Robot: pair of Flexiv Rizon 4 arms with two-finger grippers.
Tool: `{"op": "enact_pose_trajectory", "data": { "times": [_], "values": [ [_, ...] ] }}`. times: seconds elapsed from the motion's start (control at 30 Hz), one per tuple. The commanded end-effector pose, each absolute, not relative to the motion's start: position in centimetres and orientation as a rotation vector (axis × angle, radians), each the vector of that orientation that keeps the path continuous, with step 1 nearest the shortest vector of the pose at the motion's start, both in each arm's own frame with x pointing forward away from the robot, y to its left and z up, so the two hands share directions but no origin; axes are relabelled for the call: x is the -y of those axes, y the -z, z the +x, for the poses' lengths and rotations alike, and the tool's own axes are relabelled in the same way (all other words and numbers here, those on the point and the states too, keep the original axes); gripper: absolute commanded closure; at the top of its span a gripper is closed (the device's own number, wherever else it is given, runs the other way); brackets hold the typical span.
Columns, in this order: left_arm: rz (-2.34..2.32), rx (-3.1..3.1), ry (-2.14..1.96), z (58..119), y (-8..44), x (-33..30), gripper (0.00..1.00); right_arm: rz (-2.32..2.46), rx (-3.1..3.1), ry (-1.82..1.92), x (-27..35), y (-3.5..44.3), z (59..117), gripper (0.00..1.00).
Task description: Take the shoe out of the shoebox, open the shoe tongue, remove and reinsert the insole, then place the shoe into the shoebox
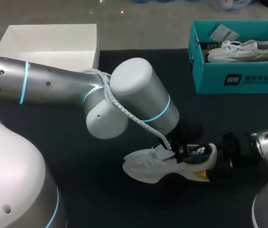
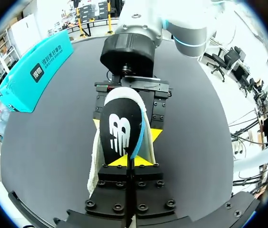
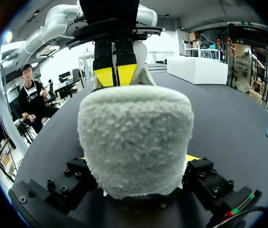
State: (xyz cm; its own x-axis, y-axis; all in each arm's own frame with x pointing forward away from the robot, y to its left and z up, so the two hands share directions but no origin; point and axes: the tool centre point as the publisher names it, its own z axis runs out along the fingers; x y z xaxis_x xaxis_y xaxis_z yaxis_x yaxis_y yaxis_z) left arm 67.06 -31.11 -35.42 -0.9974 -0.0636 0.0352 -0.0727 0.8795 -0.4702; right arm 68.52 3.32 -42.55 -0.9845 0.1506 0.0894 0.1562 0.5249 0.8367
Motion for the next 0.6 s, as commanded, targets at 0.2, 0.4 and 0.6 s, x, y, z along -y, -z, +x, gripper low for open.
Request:
{"op": "enact_pose_trajectory", "data": {
  "times": [0.2,0.4,0.6],
  "values": [
    [0.086,2.841,-0.977,67.4,33.2,29.8,1.00,-0.276,2.741,1.502,-3.4,42.5,68.4,1.00],
    [0.044,2.816,-1.005,67.1,32.6,30.8,1.00,-0.276,2.741,1.502,-3.4,42.5,68.4,1.00],
    [-0.011,2.747,-1.100,66.4,30.8,31.2,1.00,-0.276,2.741,1.502,-3.4,42.5,68.4,1.00]
  ]
}}
